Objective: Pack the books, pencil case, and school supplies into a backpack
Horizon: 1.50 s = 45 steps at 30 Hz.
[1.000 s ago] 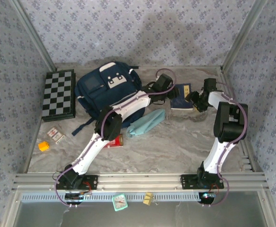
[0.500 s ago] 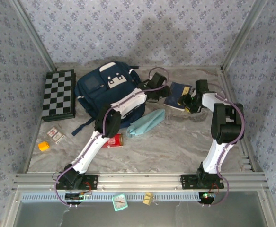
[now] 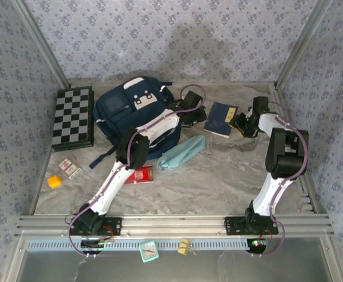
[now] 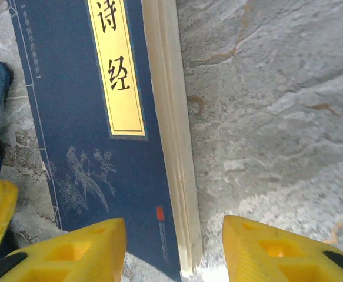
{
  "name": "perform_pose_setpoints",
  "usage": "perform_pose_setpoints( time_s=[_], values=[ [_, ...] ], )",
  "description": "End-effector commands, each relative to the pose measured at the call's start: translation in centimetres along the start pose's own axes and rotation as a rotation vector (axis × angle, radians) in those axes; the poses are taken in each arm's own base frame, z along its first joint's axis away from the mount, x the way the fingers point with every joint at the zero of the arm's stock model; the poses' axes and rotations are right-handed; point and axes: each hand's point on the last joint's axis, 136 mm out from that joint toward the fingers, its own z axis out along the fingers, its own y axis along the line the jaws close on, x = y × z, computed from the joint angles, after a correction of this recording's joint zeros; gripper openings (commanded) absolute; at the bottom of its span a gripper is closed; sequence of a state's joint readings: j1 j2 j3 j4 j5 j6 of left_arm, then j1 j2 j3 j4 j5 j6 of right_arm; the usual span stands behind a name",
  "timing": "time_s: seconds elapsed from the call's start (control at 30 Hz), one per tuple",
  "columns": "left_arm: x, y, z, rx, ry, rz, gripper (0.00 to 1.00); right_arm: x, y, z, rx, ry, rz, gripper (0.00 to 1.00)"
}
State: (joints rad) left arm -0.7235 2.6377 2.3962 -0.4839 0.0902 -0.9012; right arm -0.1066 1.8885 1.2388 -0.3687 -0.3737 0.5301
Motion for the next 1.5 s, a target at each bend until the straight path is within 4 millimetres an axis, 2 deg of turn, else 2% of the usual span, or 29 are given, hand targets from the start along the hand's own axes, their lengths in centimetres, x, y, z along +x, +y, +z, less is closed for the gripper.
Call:
perform_pose_setpoints(
  time_s=[0.0, 0.1, 0.4, 0.9, 1.03, 1.27, 1.47],
  values=[
    [-0.3, -1.1, 0.2, 0.052, 0.019, 0.013, 0.39, 0.7, 0.6, 1.4, -0.018, 0.056, -0.017, 0.46],
    [0.1, -1.5, 0.6, 0.075, 0.035, 0.021, 0.39, 0.9, 0.9, 2.0, -0.018, 0.067, -0.021, 0.46],
    [1.6, -0.8, 2.1, 0.077, 0.083, 0.014, 0.38, 1.4, 2.0, 2.6, -0.045, 0.09, -0.041, 0.44],
    [3.0, -1.5, 2.3, 0.097, 0.121, 0.056, 0.25, 1.3, 4.5, 0.6, -0.116, 0.076, -0.071, 0.44],
    [3.2, -1.8, 2.1, 0.099, 0.12, 0.065, 0.25, 1.7, 5.3, 0.6, -0.158, 0.091, -0.074, 0.39],
    [3.5, -1.7, 2.2, 0.088, 0.126, 0.069, 0.24, 1.9, 5.2, 0.0, -0.149, 0.069, -0.082, 0.38],
    [3.7, -2.1, 2.0, 0.096, 0.127, 0.074, 0.24, 2.4, 4.6, 1.5, -0.149, 0.105, -0.054, 0.37]
  ],
)
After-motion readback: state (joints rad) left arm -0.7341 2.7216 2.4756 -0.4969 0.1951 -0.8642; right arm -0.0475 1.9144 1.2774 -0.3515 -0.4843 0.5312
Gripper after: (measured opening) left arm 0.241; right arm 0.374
